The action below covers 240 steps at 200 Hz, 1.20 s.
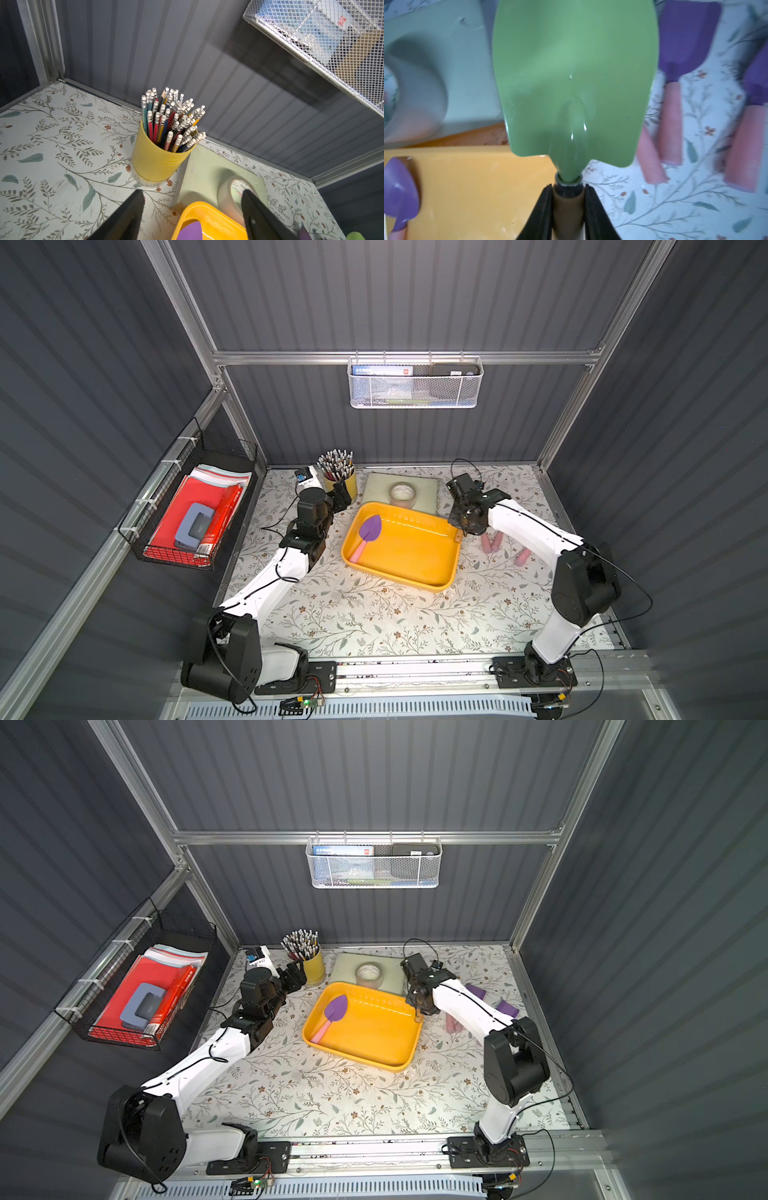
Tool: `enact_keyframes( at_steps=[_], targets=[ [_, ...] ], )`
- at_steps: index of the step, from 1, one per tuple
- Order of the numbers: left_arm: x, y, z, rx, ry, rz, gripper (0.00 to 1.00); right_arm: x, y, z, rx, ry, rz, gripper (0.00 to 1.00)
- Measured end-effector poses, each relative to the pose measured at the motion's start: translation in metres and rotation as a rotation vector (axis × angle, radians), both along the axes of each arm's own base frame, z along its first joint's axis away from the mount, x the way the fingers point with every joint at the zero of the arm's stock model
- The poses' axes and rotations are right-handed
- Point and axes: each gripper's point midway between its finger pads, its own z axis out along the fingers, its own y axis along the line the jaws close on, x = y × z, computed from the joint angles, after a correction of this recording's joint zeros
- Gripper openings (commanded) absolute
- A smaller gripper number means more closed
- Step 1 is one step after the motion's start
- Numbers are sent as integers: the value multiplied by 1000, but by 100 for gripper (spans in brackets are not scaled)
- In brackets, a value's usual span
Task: Take the shovel out of the storage box
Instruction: Place the shovel at the center of the board.
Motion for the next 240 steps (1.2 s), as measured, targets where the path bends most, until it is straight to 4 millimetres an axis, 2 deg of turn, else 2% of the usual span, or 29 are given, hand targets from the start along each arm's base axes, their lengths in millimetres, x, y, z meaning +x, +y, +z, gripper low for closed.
enact_keyframes(
  at_steps=[11, 26, 41, 83, 102, 138, 180, 240],
  targets=[
    [1, -3, -1, -3, 0, -14, 78, -2, -16, 6, -11, -17, -33, 2],
    [4, -6, -4, -7, 1, -29, 78, -7, -27, 14, -16, -41, -58, 3],
    [6, -9, -7, -8, 5, -42, 78, -18, -36, 11, -11, -42, -82, 3],
    [11, -16, -24, -2, 41, -72, 78, -63, -82, -42, -10, 78, -199, 3],
    [12, -18, -30, 2, 55, -80, 78, -73, -101, -52, 2, 103, -254, 3],
    [13, -21, -37, 2, 70, -95, 78, -61, -122, -51, 27, 69, -312, 3],
    [14, -21, -34, 0, 59, -98, 79, -51, -151, -72, 32, 113, -365, 3],
    [14, -21, -34, 6, 59, -99, 79, -24, -157, -84, 28, 114, -334, 3]
  ],
)
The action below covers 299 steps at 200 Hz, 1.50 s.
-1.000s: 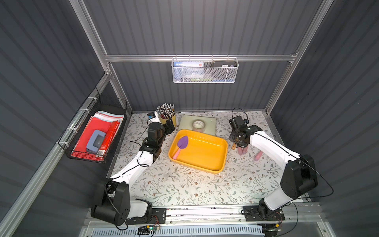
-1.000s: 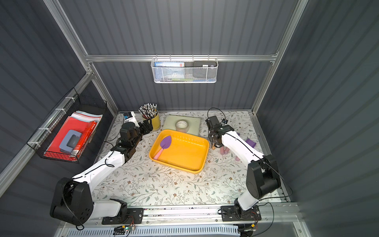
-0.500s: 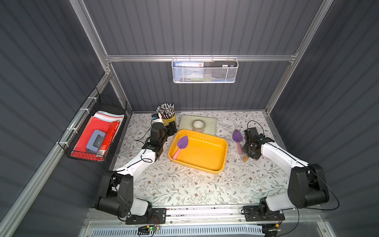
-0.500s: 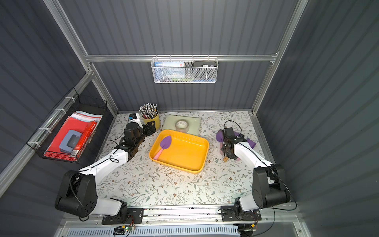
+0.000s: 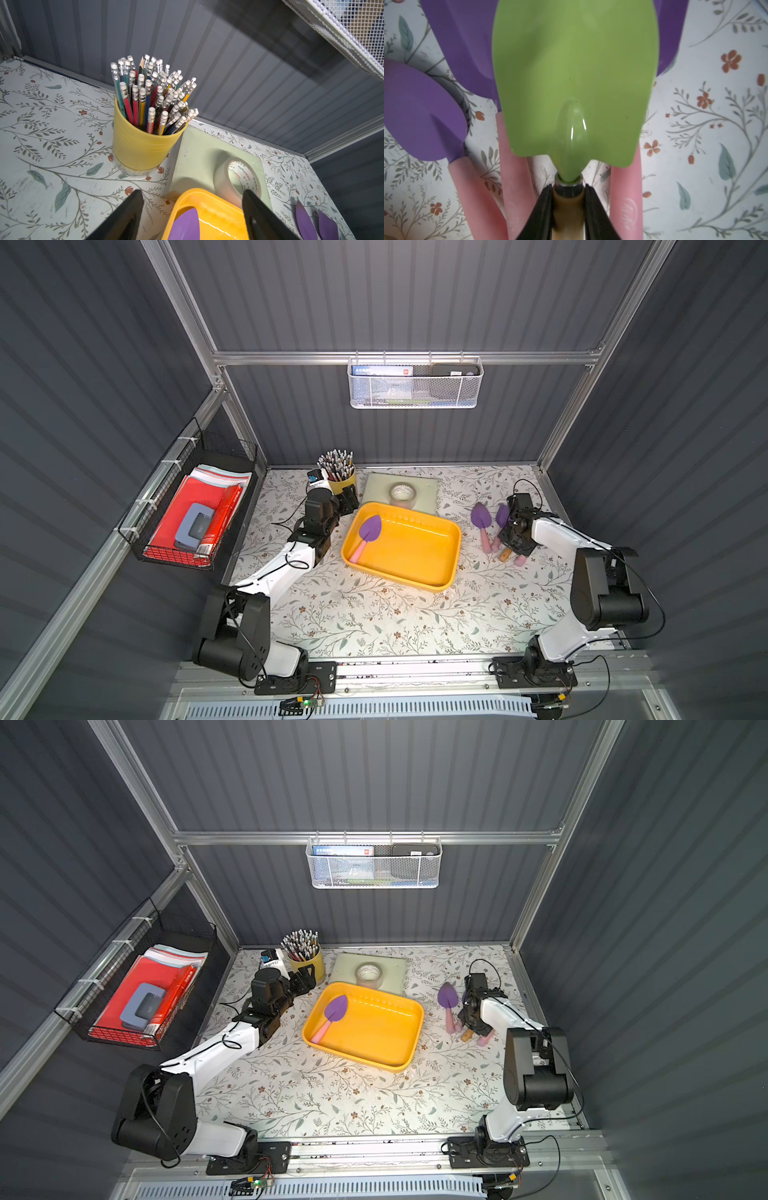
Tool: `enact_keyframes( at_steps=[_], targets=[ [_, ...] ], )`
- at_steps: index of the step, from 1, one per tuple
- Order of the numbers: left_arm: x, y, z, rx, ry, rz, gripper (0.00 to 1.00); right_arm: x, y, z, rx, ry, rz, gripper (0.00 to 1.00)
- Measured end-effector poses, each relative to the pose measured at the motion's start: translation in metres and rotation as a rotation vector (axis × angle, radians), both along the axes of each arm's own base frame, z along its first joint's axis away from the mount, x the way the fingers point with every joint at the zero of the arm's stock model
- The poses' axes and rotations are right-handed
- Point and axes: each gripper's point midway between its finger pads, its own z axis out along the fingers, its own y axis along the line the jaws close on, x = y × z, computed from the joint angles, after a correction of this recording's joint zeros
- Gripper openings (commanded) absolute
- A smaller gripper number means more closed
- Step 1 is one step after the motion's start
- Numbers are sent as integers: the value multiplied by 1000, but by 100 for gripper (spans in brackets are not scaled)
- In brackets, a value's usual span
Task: Take the shovel out of the storage box
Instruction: Place the shovel at the center of the board.
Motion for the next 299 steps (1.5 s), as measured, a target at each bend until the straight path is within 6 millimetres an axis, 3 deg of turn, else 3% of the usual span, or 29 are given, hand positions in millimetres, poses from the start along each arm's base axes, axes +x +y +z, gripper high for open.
enact_keyframes(
  at_steps=[61, 125, 185, 225, 265, 282, 299],
  targets=[
    [1, 0, -4, 2, 9, 0, 79, 2, 0, -24, 3, 51, 20, 4],
    [3, -2, -11, 5, 23, -4, 78, 5, -4, -27, 24, 44, 12, 29],
    [3, -5, -16, 2, 35, -23, 78, 3, -3, -20, 31, 21, 21, 40],
    [3, -6, -16, 6, 34, -28, 78, 7, -7, 10, 17, -62, 7, 41],
    [4, -16, -16, 47, 35, -74, 75, 12, -7, 78, 9, -260, 2, 43],
    [7, -38, -18, 88, 57, -121, 75, 14, -5, 110, 11, -361, 6, 43],
    [4, -76, -23, 138, 86, -201, 76, 15, -4, 129, 14, -428, 11, 44]
  ],
)
